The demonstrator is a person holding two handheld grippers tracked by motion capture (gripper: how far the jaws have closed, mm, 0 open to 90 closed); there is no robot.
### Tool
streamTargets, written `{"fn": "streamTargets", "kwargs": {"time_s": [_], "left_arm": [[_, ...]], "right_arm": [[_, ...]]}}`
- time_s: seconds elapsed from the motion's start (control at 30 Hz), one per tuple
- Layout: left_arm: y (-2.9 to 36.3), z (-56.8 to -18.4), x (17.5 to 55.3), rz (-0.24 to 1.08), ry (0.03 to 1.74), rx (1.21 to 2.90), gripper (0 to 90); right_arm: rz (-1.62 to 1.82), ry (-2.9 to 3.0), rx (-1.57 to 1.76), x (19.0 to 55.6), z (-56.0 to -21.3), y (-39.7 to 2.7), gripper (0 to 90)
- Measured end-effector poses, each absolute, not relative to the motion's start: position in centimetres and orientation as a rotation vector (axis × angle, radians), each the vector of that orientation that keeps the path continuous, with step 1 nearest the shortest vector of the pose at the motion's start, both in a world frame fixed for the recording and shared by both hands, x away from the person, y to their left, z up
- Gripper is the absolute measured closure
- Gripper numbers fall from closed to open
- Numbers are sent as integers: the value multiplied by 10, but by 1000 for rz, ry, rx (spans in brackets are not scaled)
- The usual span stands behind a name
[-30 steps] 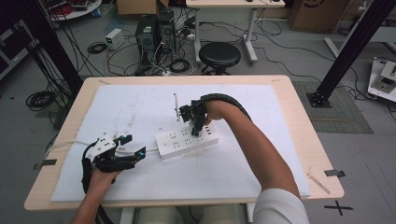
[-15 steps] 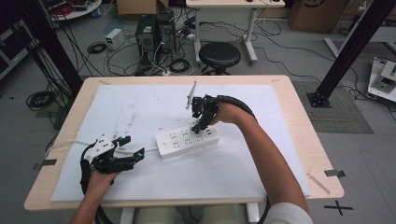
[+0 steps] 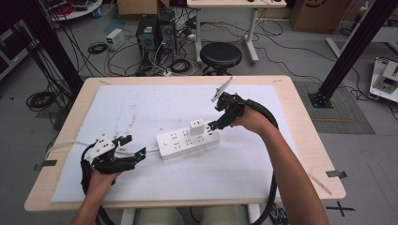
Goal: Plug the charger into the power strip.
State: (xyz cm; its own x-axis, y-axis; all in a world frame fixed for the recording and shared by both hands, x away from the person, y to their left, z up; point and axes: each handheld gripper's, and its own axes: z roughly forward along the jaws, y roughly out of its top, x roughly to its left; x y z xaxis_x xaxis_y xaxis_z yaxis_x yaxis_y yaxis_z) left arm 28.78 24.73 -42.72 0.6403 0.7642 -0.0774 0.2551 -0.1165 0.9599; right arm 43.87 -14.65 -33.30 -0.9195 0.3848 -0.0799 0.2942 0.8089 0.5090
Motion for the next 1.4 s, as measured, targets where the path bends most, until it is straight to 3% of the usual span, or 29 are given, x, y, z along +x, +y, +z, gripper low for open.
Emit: {"fn": "streamTargets", "kwargs": {"time_s": [0.7, 1.4], "left_arm": [[242, -424, 282, 541, 827, 1677, 218], [242, -419, 281, 544, 817, 1680, 218]], "right_arm": [[882, 2533, 853, 360, -356, -225, 216], [973, 2379, 987, 318, -370, -261, 211]]}}
